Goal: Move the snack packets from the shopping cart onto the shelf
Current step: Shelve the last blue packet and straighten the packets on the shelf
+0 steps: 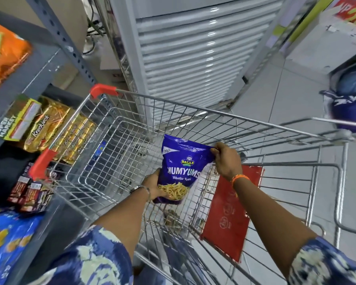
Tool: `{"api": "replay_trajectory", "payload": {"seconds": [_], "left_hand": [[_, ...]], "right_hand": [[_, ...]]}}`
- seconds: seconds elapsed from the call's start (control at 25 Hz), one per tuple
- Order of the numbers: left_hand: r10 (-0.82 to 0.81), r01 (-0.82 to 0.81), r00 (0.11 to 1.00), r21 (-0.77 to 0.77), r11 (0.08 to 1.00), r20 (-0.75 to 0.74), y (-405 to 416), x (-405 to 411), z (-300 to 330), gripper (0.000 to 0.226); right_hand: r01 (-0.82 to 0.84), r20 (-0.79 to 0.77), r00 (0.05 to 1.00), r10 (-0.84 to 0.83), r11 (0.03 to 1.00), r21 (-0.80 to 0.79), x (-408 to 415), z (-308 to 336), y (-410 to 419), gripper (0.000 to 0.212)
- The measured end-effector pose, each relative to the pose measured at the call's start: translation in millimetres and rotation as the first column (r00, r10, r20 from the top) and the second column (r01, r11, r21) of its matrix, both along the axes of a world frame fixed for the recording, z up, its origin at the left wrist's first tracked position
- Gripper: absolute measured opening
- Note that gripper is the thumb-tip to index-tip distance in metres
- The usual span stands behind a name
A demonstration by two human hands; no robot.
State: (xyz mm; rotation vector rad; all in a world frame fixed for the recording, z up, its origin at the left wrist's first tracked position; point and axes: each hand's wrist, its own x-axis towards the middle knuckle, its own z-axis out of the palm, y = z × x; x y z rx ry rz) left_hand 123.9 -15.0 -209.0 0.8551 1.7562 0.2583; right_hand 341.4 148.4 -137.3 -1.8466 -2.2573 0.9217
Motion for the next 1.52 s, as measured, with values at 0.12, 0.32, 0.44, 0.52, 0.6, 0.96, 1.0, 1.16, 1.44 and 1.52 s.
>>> {"api": "replay_trajectory", "payload": {"seconds": [0.12, 0.32, 0.44, 0.52, 0.6, 0.96, 1.0, 1.16, 1.44, 1.52], "left_hand": [[-0.09, 0.09, 0.996, -0.008, 0.996, 0.014, 3, -15, 20, 0.106], [-0.099, 0.1, 0.995, 0.08, 0.992, -0.009, -9, -62, 89, 0.105], [-0.014, 0.031, 0.996, 0.191, 0.981, -0.088, -29, -100, 153, 0.104], [0.045, 0.001, 0.986, 0.284, 0.959, -0.158, -43, -124, 205, 0.1], [0.119, -0.024, 0.967, 0.379, 0.925, -0.227, -57, -144, 261, 0.098], [0.535, 0.003, 0.722, 0.774, 0.633, -0.44, -121, -183, 480, 0.079], [0.597, 0.007, 0.685, 0.823, 0.568, -0.418, -127, -188, 502, 0.074], [0.775, 0.003, 0.513, 0.903, 0.429, -0.37, -147, -196, 564, 0.085], [0.923, -0.033, 0.306, 0.966, 0.256, -0.234, -170, -250, 629, 0.086], [0.938, -0.055, 0.275, 0.971, 0.234, -0.211, -168, -271, 635, 0.086]], "right_hand": [[0.07, -0.069, 0.996, -0.063, 0.992, 0.105, -7, 16, -14, 0.021], [0.23, -0.344, 0.929, -0.136, 0.942, 0.246, -44, 71, -39, 0.026], [0.296, -0.562, 0.821, -0.103, 0.918, 0.265, -85, 134, -49, 0.023], [0.295, -0.691, 0.722, -0.04, 0.921, 0.255, -117, 182, -54, 0.021], [0.26, -0.774, 0.631, 0.05, 0.926, 0.272, -148, 234, -56, 0.02], [0.207, -0.907, 0.133, 0.401, 0.883, 0.421, -265, 467, -78, 0.019], [0.21, -0.896, 0.077, 0.438, 0.871, 0.444, -279, 495, -80, 0.019], [0.227, -0.804, -0.042, 0.593, 0.79, 0.57, -328, 586, -94, 0.017], [0.192, -0.745, -0.067, 0.664, 0.741, 0.644, -395, 686, -137, 0.022], [0.053, -0.76, 0.043, 0.649, 0.758, 0.65, -403, 675, -146, 0.055]]}}
